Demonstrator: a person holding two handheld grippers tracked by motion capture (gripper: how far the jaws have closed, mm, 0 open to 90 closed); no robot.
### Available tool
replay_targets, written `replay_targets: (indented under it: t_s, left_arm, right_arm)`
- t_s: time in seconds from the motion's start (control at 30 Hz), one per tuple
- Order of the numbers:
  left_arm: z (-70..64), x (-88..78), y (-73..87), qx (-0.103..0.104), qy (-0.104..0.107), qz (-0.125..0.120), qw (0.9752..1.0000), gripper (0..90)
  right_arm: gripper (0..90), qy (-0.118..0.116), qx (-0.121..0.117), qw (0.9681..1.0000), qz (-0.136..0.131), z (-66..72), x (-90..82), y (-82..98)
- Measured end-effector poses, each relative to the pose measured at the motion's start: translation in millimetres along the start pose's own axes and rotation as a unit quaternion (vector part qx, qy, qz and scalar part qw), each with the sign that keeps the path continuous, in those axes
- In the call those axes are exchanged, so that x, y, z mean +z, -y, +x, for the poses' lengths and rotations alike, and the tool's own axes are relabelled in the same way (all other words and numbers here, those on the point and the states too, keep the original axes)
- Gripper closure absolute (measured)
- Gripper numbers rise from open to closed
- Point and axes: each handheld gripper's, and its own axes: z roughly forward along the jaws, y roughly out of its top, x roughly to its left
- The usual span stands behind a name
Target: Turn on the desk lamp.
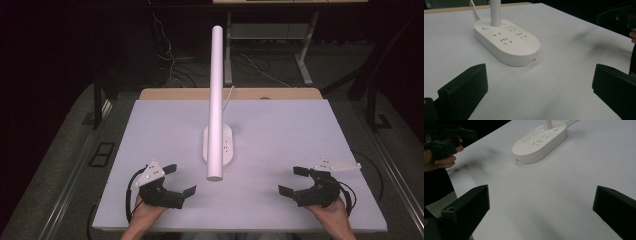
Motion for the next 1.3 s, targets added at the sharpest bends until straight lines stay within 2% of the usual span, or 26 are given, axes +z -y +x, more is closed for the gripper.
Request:
replay_targets:
  t_s: [0.83, 0.93, 1.3]
  left_arm:
    - [-2.8, 2.2, 0.3, 0.010, 0.001, 0.006, 0.9999, 0.0]
    - [-3.3, 2.8, 0.4, 0.011, 0.001, 0.007, 0.9999, 0.0]
    - [-3.4, 2.8, 1.0, 0.013, 0.002, 0.011, 0.9999, 0.1]
  right_arm:
    - [0.3, -0.003, 0.006, 0.9999, 0.015, -3.7, -0.6, 0.2]
    - [0.3, -0.002, 0.013, 0.9998, 0.017, -3.5, -2.2, -0.1]
    - [0.3, 0.002, 0.001, 0.9995, 0.032, -4.2, -1.4, -7.5]
